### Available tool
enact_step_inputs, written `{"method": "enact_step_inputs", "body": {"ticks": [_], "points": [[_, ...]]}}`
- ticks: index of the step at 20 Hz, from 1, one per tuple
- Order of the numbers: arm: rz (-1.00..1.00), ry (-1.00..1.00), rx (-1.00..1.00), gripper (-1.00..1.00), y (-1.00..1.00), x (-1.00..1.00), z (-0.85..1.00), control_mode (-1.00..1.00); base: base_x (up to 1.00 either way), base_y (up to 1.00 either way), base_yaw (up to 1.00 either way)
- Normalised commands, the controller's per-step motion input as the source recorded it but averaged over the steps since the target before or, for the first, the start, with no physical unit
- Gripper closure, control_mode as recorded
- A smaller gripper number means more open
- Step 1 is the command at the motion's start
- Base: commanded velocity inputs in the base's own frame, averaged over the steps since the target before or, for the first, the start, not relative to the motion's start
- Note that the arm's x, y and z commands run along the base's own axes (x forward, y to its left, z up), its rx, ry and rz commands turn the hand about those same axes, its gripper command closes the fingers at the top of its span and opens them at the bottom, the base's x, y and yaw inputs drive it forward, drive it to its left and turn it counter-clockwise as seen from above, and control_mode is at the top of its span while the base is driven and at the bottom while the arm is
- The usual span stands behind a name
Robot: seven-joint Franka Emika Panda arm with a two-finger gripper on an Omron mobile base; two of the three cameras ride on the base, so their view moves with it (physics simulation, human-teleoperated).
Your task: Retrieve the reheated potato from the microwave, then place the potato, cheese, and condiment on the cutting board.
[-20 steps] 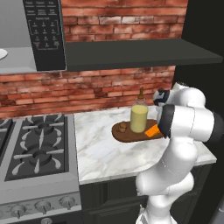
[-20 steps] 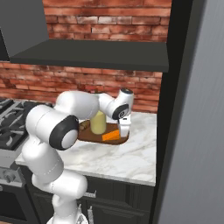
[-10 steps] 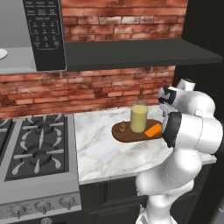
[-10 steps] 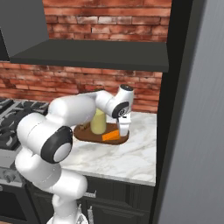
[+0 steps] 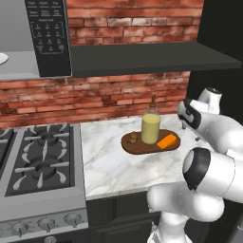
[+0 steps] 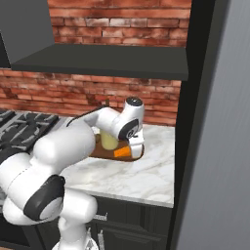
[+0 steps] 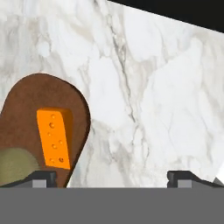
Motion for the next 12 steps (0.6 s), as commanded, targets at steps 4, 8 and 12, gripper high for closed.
{"method": "enact_step_inputs", "body": {"ticks": [4,8,12], "points": [[0.27,-0.09,-0.18,-1.0,0.2,-0.51,0.28,-1.0,0.0,0.0,0.0],[0.29,0.0,-0.13,-1.0,0.29,-0.49,0.3,-1.0,0.0,0.0,0.0],[0.26,0.0,-0.12,-1.0,0.38,-0.44,0.31,-1.0,0.0,0.0,0.0]]}}
